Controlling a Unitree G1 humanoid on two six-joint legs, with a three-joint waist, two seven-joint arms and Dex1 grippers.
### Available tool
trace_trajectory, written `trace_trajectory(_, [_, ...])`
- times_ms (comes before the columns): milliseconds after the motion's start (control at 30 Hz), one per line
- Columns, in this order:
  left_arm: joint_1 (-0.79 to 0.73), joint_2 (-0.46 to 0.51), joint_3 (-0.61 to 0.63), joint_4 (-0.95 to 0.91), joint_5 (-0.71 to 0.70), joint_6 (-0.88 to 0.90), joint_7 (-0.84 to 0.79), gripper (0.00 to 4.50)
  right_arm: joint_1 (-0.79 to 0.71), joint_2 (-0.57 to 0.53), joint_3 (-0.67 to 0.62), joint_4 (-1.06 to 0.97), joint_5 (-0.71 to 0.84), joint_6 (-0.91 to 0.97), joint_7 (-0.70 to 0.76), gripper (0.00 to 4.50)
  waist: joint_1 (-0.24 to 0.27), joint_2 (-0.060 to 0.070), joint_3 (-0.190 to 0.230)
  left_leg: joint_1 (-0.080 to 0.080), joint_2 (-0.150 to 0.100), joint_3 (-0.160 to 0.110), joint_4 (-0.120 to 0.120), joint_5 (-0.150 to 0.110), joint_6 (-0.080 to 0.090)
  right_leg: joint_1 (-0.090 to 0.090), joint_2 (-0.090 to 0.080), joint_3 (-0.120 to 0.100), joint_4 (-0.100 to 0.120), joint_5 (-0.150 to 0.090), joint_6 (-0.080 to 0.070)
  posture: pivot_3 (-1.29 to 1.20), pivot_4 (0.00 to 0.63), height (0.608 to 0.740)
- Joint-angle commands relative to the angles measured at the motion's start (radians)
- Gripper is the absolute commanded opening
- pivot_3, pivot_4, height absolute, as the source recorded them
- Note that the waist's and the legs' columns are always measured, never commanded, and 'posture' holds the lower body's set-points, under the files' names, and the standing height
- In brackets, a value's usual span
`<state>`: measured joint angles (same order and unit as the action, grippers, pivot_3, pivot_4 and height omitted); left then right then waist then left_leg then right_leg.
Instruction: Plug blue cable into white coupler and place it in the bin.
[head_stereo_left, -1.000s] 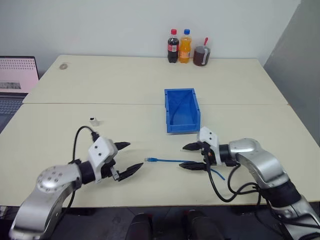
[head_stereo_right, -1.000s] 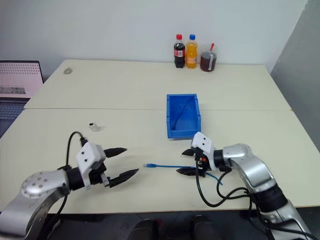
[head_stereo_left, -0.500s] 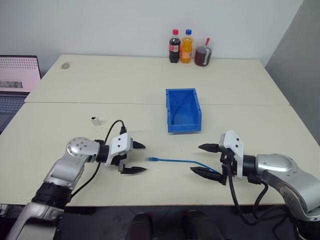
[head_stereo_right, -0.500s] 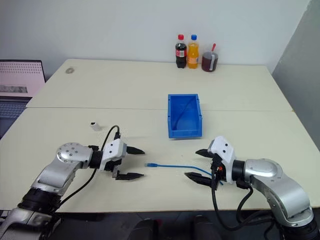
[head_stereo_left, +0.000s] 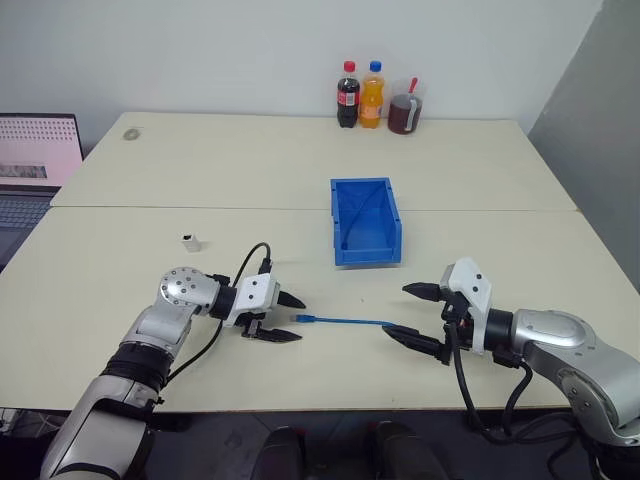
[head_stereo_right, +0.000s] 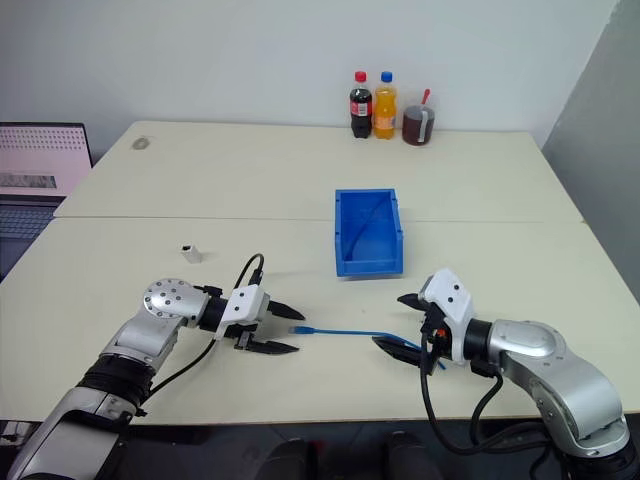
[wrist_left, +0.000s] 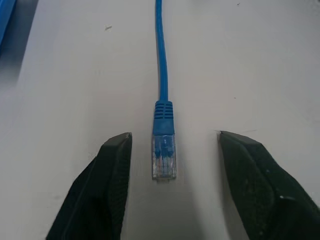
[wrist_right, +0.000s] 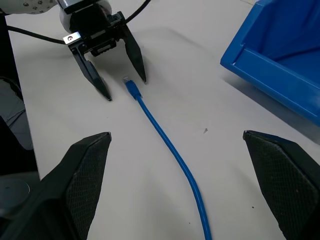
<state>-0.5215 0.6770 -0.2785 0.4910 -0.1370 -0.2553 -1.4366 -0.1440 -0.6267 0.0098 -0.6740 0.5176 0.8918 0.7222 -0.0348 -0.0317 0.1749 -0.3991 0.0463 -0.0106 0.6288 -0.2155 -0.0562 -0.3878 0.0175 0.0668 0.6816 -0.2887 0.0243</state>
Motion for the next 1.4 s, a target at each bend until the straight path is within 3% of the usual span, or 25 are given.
trace_trajectory(33, [0.018,0.036,-0.036,0.111,0.118,-0.01,0.036,2.0,-0.018,-0.029,-0.01,-0.017,0.008,-0.028,0.007,4.5,0.0,0.002,-0.003,0.0,0.0,0.0,0.0,0.0,0.0,0.0,0.0,0.0,0.0,0.0,0.0,0.0,0.15,0.74])
trace_trajectory(300, [0.027,0.068,-0.033,0.144,0.118,-0.018,0.044,0.32,-0.017,-0.048,-0.006,-0.012,0.015,-0.038,-0.002,4.5,-0.007,0.008,-0.012,0.002,0.001,0.0,0.0,0.001,0.001,0.001,0.001,0.001,0.0,0.0,0.0,0.0,0.15,0.74])
trace_trajectory(433, [0.019,0.054,-0.031,0.15,0.101,0.002,0.047,0.23,-0.022,-0.045,0.003,-0.007,0.014,-0.044,-0.012,4.5,-0.012,0.011,-0.015,0.002,0.001,0.0,0.0,0.001,0.001,0.001,0.001,0.001,0.0,0.0,0.0,0.0,0.15,0.74])
trace_trajectory(533, [0.02,0.012,-0.004,0.023,0.014,0.217,0.063,0.23,-0.037,-0.026,-0.007,-0.011,0.033,-0.029,-0.035,4.5,-0.014,0.012,-0.015,0.002,0.001,0.0,0.0,0.001,0.001,0.001,0.001,0.001,0.0,0.0,-0.001,0.0,0.15,0.74])
trace_trajectory(633, [-0.002,-0.016,0.066,-0.165,-0.164,0.645,0.097,0.23,-0.047,0.006,-0.048,-0.035,0.086,0.017,-0.078,4.5,-0.013,0.011,-0.014,0.0,0.0,0.0,0.0,0.001,0.001,0.001,0.0,0.001,0.0,0.0,0.0,0.0,0.15,0.74])
trace_trajectory(767, [-0.029,-0.025,0.18,-0.437,-0.47,1.178,0.159,0.23,-0.056,0.115,-0.188,-0.054,0.403,0.211,-0.205,4.5,-0.008,-0.002,-0.006,-0.007,0.0,-0.004,0.001,0.001,0.001,-0.003,0.0,-0.002,-0.001,0.0,0.001,0.0,0.15,0.74])
trace_trajectory(967, [-0.026,-0.118,0.33,-0.629,-0.775,1.577,0.321,0.23,0.012,0.119,-0.221,-0.016,0.848,0.322,-0.385,4.5,-0.007,-0.002,-0.005,-0.019,-0.001,-0.008,0.001,0.001,0.001,-0.013,-0.001,-0.003,-0.001,0.0,0.001,0.0,0.15,0.74])
trace_trajectory(1200, [0.053,-0.166,0.392,-0.734,-0.932,1.723,0.44,0.23,-0.027,0.11,-0.133,0.085,1.134,0.233,-0.593,4.5,-0.024,-0.002,-0.004,-0.018,-0.001,-0.008,0.001,0.001,0.001,-0.014,0.0,0.0,0.0,0.0,0.001,0.0,0.15,0.74])
trace_trajectory(1400, [0.081,-0.17,0.405,-0.754,-0.992,1.733,0.499,0.23,-0.064,0.062,-0.056,0.101,1.272,0.171,-0.667,4.5,-0.021,-0.002,-0.004,-0.018,-0.001,-0.007,0.001,0.002,0.002,-0.014,0.001,0.0,0.0,0.001,0.002,0.0,0.15,0.74])
